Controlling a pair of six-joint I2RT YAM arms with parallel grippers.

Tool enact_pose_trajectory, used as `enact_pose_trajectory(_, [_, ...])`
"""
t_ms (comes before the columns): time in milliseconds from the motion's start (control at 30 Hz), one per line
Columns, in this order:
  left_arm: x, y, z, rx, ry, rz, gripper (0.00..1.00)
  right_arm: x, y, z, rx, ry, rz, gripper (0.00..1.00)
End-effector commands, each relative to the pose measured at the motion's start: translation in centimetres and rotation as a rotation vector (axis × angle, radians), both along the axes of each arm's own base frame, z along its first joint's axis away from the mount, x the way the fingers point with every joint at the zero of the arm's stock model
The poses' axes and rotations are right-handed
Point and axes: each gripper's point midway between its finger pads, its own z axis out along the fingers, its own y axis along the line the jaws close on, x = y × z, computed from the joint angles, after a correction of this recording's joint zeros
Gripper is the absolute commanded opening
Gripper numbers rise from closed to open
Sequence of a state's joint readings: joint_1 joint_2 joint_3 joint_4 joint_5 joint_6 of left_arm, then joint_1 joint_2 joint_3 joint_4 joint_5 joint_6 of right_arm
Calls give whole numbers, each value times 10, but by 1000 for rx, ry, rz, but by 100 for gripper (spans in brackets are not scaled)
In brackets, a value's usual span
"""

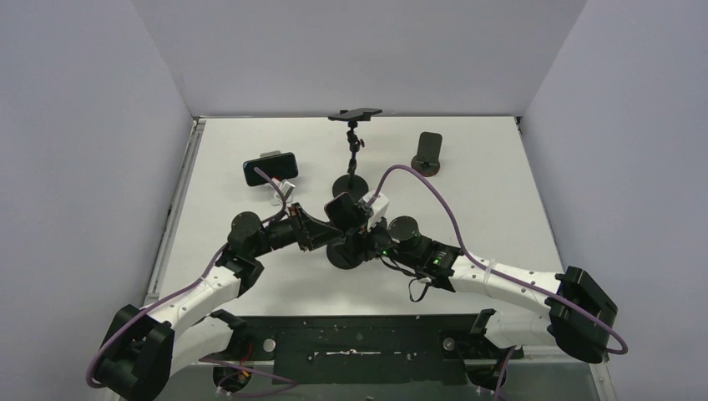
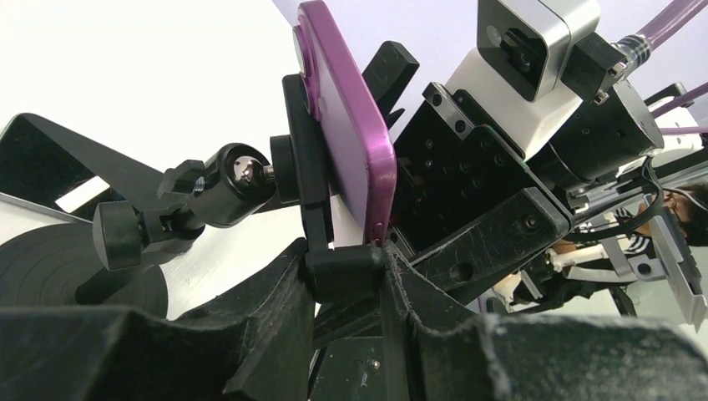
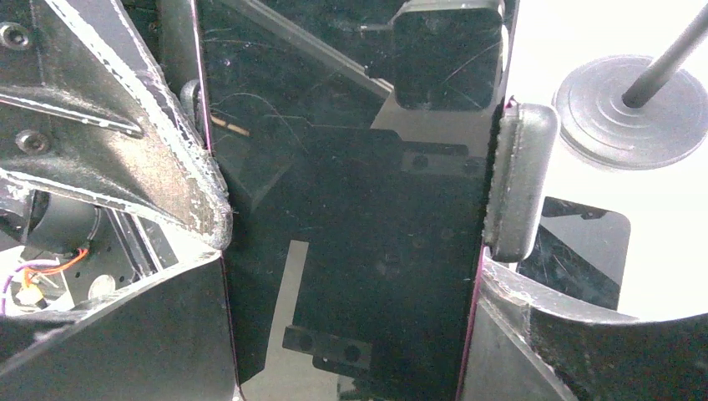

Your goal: Remove the phone from the phone stand

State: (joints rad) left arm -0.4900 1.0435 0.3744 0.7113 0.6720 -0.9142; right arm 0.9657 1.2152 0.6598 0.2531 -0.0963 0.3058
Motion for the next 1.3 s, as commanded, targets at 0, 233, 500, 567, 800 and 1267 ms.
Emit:
enact_pose_trajectory(0, [3, 12, -5, 9, 21, 6, 24, 3, -9, 5, 36, 15, -23, 0])
enact_pose_trajectory(233, [1, 12, -5, 10, 20, -5, 44, 1, -6, 6, 46, 22, -5, 0])
enact_pose_trajectory(500, [4, 13, -1, 9, -1, 14, 54, -1, -4, 5, 48, 27, 11, 0])
enact_pose_trajectory(567, [6, 14, 3, 2, -8, 22, 54, -2, -4, 5, 47, 27, 16, 0])
enact_pose_trajectory(800, [10, 11, 22, -35, -49, 23, 54, -4, -2, 5, 50, 33, 32, 0])
enact_pose_trajectory(1267, [23, 14, 5, 13, -19, 85, 7, -18, 7, 19, 118, 53, 106, 0])
